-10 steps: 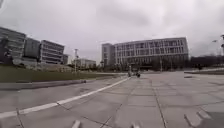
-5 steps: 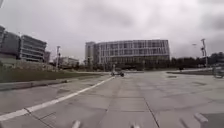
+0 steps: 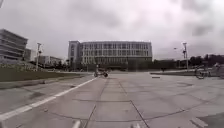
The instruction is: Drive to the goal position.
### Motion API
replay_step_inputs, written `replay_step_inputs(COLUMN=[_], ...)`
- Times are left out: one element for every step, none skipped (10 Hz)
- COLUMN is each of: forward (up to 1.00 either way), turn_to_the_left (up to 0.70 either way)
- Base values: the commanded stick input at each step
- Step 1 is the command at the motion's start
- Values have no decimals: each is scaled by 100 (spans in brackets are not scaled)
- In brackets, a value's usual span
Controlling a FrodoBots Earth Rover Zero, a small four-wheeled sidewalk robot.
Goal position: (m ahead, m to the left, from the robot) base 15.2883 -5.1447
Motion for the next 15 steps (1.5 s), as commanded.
replay_step_inputs(forward=[70, 70, 70, 70, 70, 70, 70, 70, 70, 70, 70, 70, 70, 70, 70], turn_to_the_left=[0, 0, 0, 0, 0, 0, 0, 0, 0, 0, 0, -1, -24, -34, -34])
